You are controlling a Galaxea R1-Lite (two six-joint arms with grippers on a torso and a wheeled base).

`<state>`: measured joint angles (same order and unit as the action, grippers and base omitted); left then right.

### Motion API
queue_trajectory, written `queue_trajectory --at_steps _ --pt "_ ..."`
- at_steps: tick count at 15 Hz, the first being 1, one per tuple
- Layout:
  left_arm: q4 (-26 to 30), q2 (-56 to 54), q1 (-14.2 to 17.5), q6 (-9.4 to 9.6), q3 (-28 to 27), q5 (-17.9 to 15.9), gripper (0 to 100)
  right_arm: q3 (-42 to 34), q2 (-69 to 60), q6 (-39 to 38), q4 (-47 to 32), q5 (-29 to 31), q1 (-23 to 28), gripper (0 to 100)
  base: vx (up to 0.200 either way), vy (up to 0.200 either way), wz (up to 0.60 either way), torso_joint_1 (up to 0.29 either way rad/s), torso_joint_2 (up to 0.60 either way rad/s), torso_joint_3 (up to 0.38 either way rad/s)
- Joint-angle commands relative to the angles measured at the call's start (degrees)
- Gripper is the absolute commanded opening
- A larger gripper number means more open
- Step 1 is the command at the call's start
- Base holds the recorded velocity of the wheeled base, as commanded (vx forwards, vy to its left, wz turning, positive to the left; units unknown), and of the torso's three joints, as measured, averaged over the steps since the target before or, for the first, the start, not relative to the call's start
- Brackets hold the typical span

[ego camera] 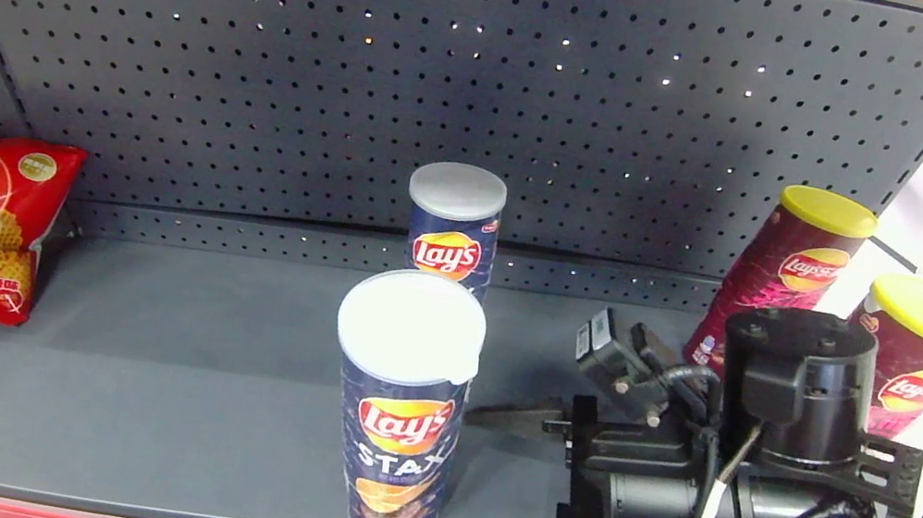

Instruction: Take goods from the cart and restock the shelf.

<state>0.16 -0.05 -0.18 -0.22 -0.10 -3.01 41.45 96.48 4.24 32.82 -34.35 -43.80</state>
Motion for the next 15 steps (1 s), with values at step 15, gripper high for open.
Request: queue_trajectory --at_steps 15 --pt "0.0 0.0 0.0 -0.04 0.0 0.0 100 9.1 2.9 1.6 -0.4 -2.5 -2.1 100 0.000 0.000 0.00 0.000 0.00 0.000"
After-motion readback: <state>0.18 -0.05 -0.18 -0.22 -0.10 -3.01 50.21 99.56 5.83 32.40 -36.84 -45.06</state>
